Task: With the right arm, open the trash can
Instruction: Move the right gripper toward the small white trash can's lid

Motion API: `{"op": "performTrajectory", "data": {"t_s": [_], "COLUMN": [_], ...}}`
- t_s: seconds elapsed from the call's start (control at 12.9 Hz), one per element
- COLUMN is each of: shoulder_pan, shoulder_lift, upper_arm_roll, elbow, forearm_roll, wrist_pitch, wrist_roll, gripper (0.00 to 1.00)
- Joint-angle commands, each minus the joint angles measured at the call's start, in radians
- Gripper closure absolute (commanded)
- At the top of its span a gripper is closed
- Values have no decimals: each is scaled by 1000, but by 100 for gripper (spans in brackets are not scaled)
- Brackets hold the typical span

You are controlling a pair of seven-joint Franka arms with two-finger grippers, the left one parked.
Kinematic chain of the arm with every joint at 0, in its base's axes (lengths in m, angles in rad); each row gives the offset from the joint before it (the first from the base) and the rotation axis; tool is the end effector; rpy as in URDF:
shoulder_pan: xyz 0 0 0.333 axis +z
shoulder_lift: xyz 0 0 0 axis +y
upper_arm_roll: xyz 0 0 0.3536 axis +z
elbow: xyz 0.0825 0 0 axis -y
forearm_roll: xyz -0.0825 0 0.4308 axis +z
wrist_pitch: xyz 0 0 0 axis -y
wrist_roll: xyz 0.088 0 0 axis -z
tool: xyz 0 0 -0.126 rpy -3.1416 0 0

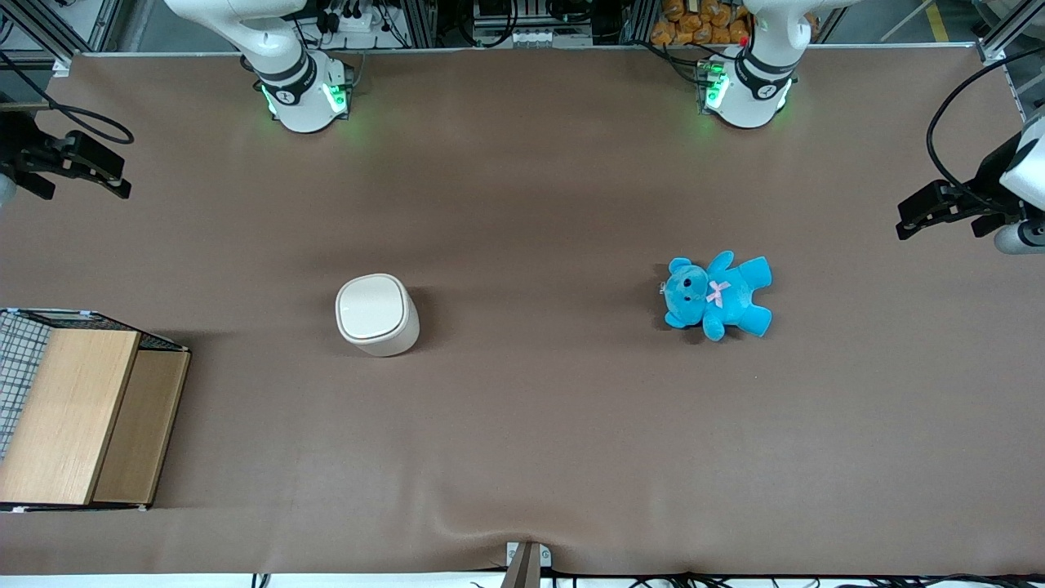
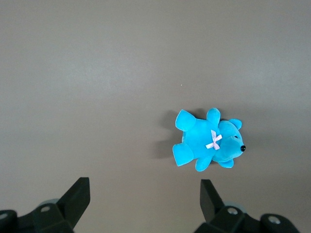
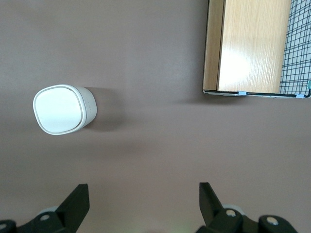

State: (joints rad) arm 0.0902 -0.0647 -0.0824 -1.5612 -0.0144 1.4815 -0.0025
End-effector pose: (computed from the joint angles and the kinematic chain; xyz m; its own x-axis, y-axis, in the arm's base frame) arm 0.5691 0.0008 0.6780 0.9998 0.0093 -0.0152 0.0094 -0.9999 0.0090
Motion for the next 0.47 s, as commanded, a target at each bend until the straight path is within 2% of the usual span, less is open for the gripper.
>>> {"op": "performTrajectory", "data": {"t_s": [0.0,0.16,0.31,0.39], "shoulder_pan": [5,6,6,17], "shoulder_lift": [-6,0,11,28], "upper_arm_roll": [-2,-2,-2,0], "elbow": [4,6,-6,-10], "forearm_roll": [11,14,88,100], "wrist_pitch": [-7,2,29,39], "wrist_roll": [-4,-1,-7,-4], "gripper": [0,0,0,0]}}
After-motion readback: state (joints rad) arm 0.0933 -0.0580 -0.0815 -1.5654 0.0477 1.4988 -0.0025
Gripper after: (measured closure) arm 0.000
